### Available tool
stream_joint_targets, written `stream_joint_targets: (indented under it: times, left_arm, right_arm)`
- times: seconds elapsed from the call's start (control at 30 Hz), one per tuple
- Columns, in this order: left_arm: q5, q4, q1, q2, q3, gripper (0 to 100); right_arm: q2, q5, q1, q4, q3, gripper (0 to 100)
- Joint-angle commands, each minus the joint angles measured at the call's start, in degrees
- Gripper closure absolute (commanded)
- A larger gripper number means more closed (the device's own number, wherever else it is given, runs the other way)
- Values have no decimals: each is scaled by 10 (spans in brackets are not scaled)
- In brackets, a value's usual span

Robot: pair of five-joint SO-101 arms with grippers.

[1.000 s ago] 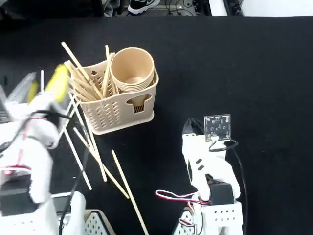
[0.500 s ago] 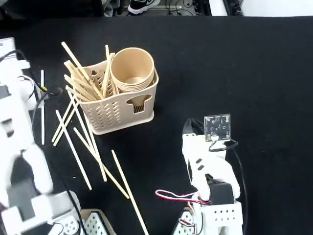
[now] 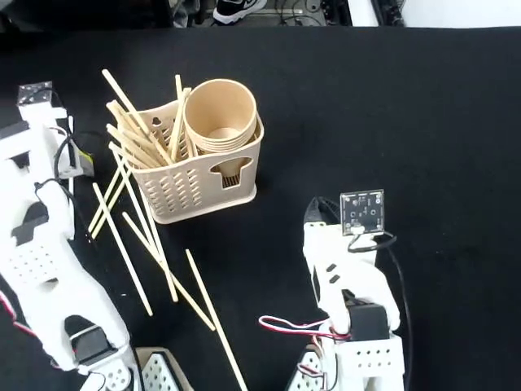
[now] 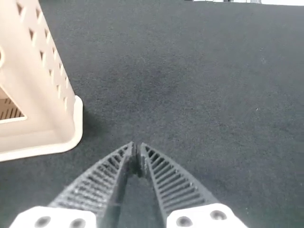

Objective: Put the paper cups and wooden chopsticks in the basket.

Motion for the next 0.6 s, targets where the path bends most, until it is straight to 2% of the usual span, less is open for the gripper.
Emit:
stream_joint_targets:
  times: [0.0, 0.03, 0.1, 0.3, 0.47, 0.57]
  left_arm:
    - [-6, -5, 5, 25, -41, 929]
    - [-6, -5, 6, 25, -42, 980]
    - [-6, 4, 6, 18, -41, 953]
    - [-6, 98, 7, -77, -35, 972]
    - [-4, 185, 8, -219, -23, 972]
    - [-3, 194, 19, -342, 40, 972]
  right_arm:
    - [-43, 6, 4, 1, -2, 979]
    - [-43, 6, 4, 1, -2, 979]
    - [-43, 6, 4, 1, -2, 979]
    - [-43, 6, 4, 1, -2, 979]
    - [-43, 6, 4, 1, -2, 979]
    - [-43, 6, 4, 1, -2, 979]
